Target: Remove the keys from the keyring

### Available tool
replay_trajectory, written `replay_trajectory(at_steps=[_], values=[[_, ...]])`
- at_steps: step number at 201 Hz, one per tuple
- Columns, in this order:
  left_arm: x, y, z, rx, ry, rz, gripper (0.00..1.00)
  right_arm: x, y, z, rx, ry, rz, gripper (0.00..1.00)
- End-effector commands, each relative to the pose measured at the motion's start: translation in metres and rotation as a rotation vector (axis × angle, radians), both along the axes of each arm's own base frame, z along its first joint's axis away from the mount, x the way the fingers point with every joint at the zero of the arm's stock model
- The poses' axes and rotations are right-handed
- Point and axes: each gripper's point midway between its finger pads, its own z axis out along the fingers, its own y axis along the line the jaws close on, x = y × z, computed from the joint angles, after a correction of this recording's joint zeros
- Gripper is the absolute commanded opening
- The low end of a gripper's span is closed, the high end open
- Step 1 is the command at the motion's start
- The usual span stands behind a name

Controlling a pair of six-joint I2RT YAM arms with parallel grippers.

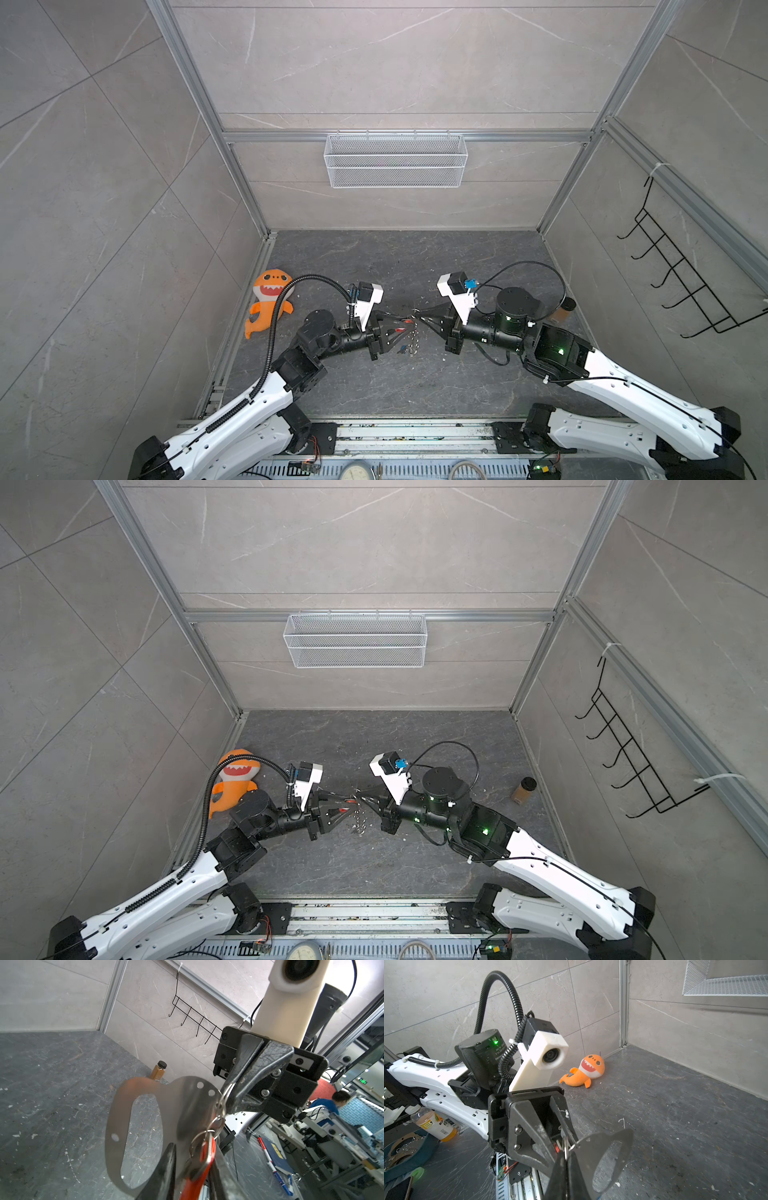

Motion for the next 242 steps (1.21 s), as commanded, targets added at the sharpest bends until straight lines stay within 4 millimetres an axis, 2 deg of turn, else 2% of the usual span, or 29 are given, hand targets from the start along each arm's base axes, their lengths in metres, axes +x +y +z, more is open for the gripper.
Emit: replay_trajectory(at_steps=[1,14,94,171,217,242], values=[[-0.006,0.002,0.017,-0.053,-0.052,-0.022,0.13,0.0,0.004,0.009,0.057,-0.009,0.009,0.0],[-0.006,0.002,0.016,-0.052,-0.049,-0.02,0.0,0.0,0.003,0.011,0.081,-0.02,0.007,0.0],[-0.012,0.0,0.008,-0.051,-0.025,-0.06,0.0,-0.011,0.007,0.031,0.194,-0.095,0.075,0.0],[-0.01,-0.001,0.003,-0.044,-0.012,-0.054,0.0,-0.007,-0.001,0.048,0.281,-0.112,0.032,0.0],[-0.009,0.004,0.006,-0.044,-0.023,-0.028,0.0,-0.006,-0.005,0.046,0.263,-0.102,0.008,0.0],[0.004,0.011,-0.005,0.0,0.0,0.07,0.0,-0.002,-0.011,0.039,0.221,-0.103,-0.029,0.0]])
